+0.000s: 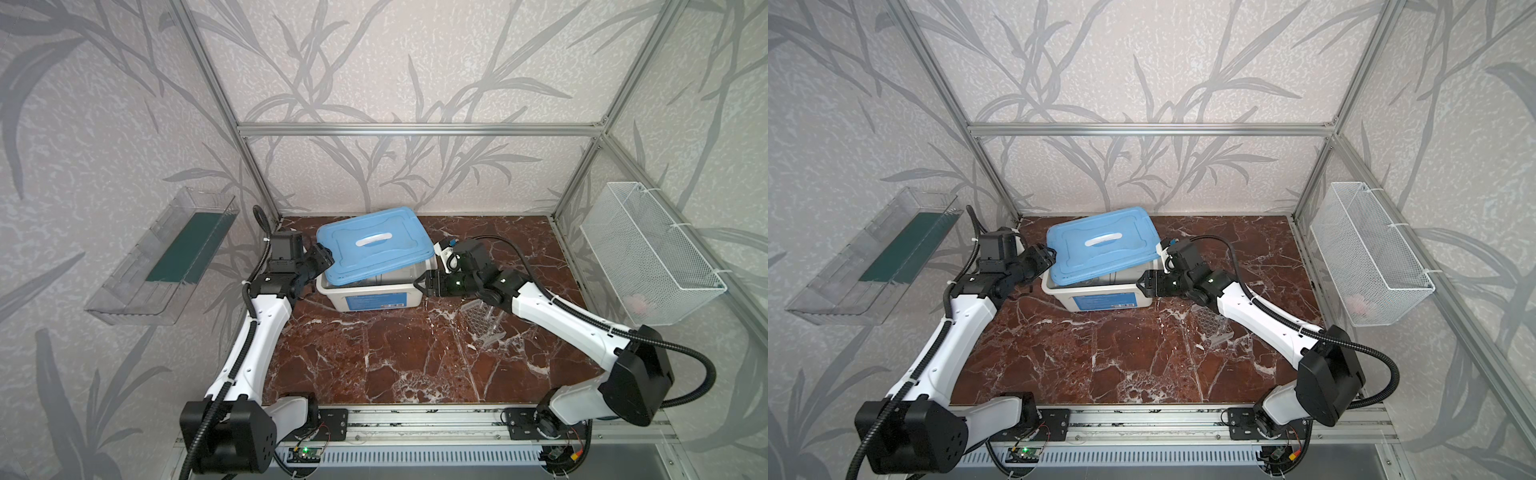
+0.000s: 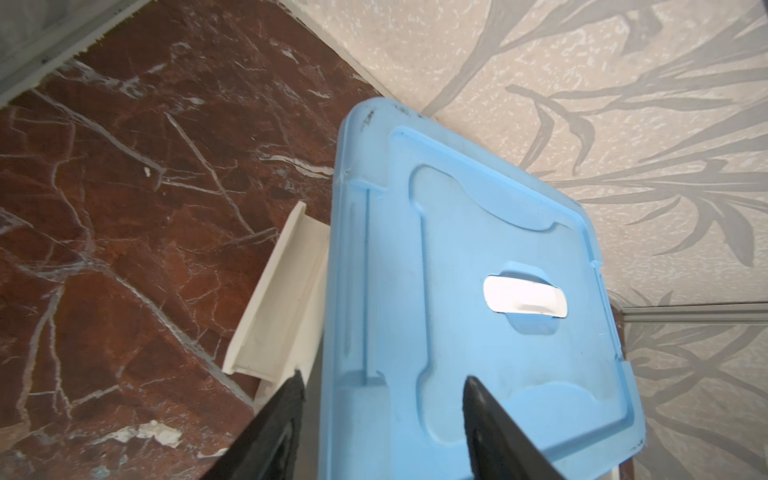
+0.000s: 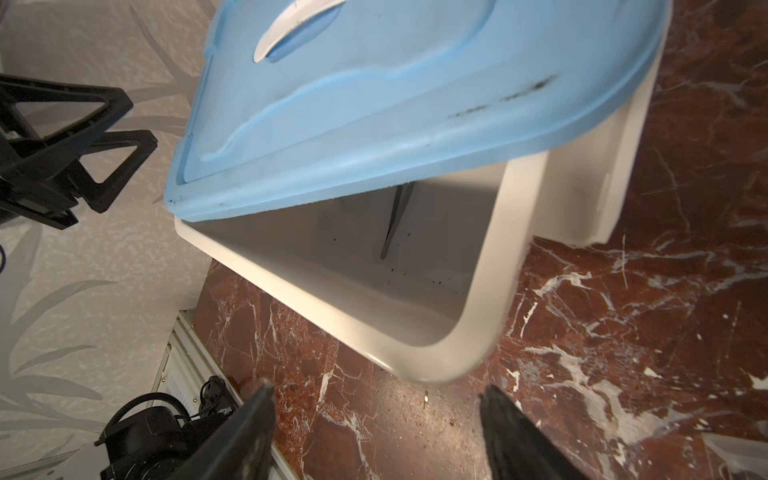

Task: Organize the chemistry lab equipment
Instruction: 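Lay the blue lid flat on the bin rim with both grippers, then press the lid edges down onto the bin with both grippers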

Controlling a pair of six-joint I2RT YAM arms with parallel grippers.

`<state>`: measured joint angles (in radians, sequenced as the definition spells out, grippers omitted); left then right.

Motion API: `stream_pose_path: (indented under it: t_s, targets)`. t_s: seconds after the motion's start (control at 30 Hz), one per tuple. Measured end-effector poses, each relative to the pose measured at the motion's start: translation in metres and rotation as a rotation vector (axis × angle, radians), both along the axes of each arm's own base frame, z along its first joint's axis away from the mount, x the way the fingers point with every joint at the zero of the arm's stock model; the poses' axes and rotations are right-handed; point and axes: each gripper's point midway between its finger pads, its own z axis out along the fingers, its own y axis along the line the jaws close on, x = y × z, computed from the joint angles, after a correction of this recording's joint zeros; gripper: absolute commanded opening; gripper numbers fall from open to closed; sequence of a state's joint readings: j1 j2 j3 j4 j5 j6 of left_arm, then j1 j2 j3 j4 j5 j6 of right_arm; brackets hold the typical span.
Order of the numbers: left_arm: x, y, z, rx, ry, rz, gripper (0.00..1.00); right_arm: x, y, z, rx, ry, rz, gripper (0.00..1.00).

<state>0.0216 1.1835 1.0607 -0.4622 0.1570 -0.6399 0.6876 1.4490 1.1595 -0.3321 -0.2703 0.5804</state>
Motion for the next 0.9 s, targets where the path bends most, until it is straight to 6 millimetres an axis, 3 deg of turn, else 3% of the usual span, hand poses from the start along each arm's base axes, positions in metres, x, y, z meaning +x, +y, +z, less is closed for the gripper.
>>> stream_pose_path:
  t_s: [0.07,0.2,0.3,0.4,0.47,0.57,0.7,0.77,0.9]
  targets:
    - [-0.001,0.004,0.000,0.026,0.010,0.007,0.77,-0.001,-0.004,0.004,-0.017,-0.005,0.001,1.00]
    - [0.007,0.006,0.012,0.076,0.001,-0.013,0.79,0.015,-0.010,0.040,-0.059,-0.084,-0.008,1.00]
    - [0.024,0.009,0.019,0.118,0.029,-0.026,0.80,0.053,-0.014,0.079,-0.118,-0.190,-0.066,1.00]
    - [0.032,0.015,0.012,0.151,0.048,-0.011,0.81,0.094,-0.015,0.095,-0.157,-0.248,-0.115,0.96]
    - [0.025,0.019,-0.002,0.161,0.082,-0.001,0.81,0.116,-0.014,0.084,-0.190,-0.237,-0.127,0.94]
    - [0.025,0.018,-0.011,0.157,0.106,-0.006,0.80,0.141,-0.013,0.046,-0.264,-0.176,-0.124,0.91]
    - [0.033,0.014,-0.014,0.143,0.105,-0.023,0.78,0.151,-0.008,0.000,-0.345,-0.092,-0.090,0.86]
    - [0.036,0.014,-0.019,0.144,0.113,-0.025,0.77,0.149,-0.006,-0.011,-0.354,-0.068,-0.071,0.82]
    - [0.039,0.015,-0.028,0.148,0.138,-0.031,0.74,0.146,0.000,-0.006,-0.330,-0.070,-0.036,0.71]
